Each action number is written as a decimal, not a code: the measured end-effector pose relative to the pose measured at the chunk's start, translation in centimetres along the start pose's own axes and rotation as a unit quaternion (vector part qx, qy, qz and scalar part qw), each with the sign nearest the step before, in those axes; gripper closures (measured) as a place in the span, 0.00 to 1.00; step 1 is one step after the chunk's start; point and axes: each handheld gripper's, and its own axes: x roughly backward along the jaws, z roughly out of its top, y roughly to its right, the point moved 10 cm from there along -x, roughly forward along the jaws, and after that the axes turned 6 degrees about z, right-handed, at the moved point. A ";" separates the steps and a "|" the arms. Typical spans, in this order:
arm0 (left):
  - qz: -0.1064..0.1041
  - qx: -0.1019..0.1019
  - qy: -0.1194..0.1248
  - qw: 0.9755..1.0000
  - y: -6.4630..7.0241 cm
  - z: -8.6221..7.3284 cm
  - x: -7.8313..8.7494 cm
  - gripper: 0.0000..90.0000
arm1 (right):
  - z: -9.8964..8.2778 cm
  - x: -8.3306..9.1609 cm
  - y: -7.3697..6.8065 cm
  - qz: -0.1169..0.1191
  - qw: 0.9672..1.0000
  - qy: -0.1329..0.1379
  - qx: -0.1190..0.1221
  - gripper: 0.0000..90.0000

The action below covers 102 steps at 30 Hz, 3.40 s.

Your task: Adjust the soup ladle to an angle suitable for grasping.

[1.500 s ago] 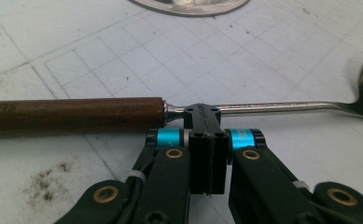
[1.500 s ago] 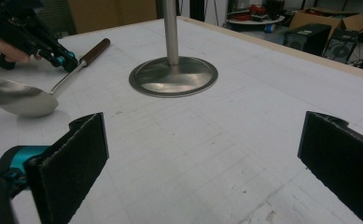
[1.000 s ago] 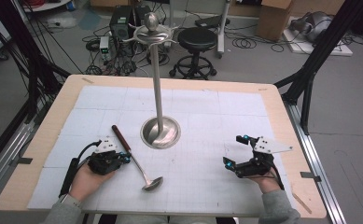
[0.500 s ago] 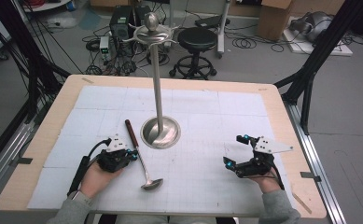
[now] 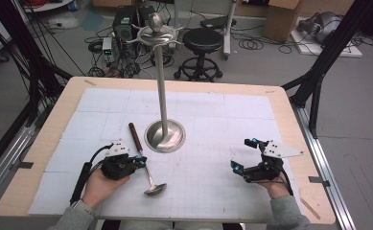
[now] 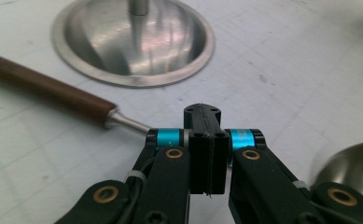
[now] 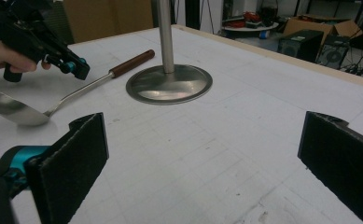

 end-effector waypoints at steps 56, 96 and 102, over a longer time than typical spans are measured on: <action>-0.078 -0.108 -0.081 0.988 3.3 -4.0 1.8 1.00 | -0.2 -0.2 0.0 0.002 1.000 -0.005 0.001 0.01; -0.035 -0.049 -0.036 0.998 -3.3 -5.7 7.9 1.00 | -0.4 -0.4 0.0 0.002 1.000 -0.015 0.002 0.01; 0.024 -0.013 -0.033 0.999 -6.2 -5.6 7.3 1.00 | -0.5 -0.5 -0.1 0.003 1.000 -0.016 0.001 0.01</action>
